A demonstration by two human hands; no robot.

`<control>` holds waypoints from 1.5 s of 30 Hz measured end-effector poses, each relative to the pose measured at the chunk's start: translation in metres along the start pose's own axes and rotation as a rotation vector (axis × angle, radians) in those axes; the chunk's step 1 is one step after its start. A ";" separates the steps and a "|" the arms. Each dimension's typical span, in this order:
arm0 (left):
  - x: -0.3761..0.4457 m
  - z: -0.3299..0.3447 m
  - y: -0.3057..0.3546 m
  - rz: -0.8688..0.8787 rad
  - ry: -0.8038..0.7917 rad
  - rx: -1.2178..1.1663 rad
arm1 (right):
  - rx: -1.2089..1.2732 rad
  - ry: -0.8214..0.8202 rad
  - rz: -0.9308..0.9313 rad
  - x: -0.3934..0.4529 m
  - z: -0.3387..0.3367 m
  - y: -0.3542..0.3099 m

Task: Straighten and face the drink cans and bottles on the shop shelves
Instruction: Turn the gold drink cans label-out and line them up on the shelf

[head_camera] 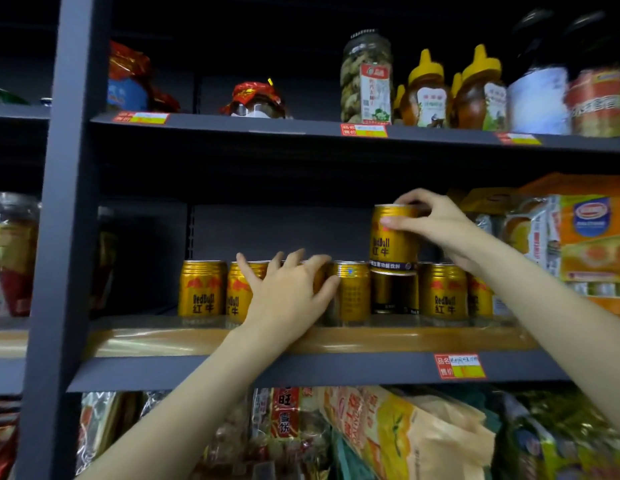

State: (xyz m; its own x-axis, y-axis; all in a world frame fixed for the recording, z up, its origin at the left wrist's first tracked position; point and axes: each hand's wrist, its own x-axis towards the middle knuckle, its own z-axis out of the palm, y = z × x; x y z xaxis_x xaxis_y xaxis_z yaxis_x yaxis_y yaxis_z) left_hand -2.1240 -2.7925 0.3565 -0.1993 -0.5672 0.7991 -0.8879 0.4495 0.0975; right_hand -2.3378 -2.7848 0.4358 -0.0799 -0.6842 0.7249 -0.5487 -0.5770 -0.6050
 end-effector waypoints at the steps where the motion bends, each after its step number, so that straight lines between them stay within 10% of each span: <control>1: 0.001 -0.003 0.002 -0.011 0.060 -0.116 | 0.078 -0.028 0.001 -0.006 -0.001 -0.009; 4: -0.001 -0.017 0.010 0.049 0.167 -0.491 | 0.279 -0.143 0.000 -0.024 0.003 -0.031; 12: -0.014 -0.035 0.016 -0.128 -0.175 -1.264 | 0.620 -0.242 -0.068 -0.039 0.025 -0.054; 18: -0.011 -0.048 -0.008 0.050 0.162 -0.999 | 0.496 -0.320 0.013 -0.042 0.026 -0.053; 23: -0.016 -0.049 -0.011 0.097 0.061 -0.952 | 0.562 -0.200 0.083 -0.048 0.045 -0.038; 29: -0.012 -0.048 -0.010 -0.325 -0.325 -1.666 | 0.515 -0.142 -0.136 -0.050 0.040 -0.030; 34: -0.010 -0.046 -0.008 -0.264 -0.146 -1.587 | 0.546 -0.138 -0.091 -0.055 0.039 -0.022; 40: -0.004 -0.056 -0.012 0.127 0.013 -0.959 | 0.597 -0.172 0.119 -0.061 0.043 -0.027; 45: 0.000 -0.056 -0.011 -0.257 -0.324 -1.475 | 0.522 -0.070 0.010 -0.062 0.042 -0.023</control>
State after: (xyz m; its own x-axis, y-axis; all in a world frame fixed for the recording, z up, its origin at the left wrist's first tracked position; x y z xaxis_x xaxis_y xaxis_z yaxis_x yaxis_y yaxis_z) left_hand -2.0908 -2.7587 0.3892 -0.3627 -0.7677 0.5282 0.2398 0.4709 0.8490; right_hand -2.2852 -2.7479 0.3906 -0.0176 -0.7084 0.7056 -0.0595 -0.7037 -0.7080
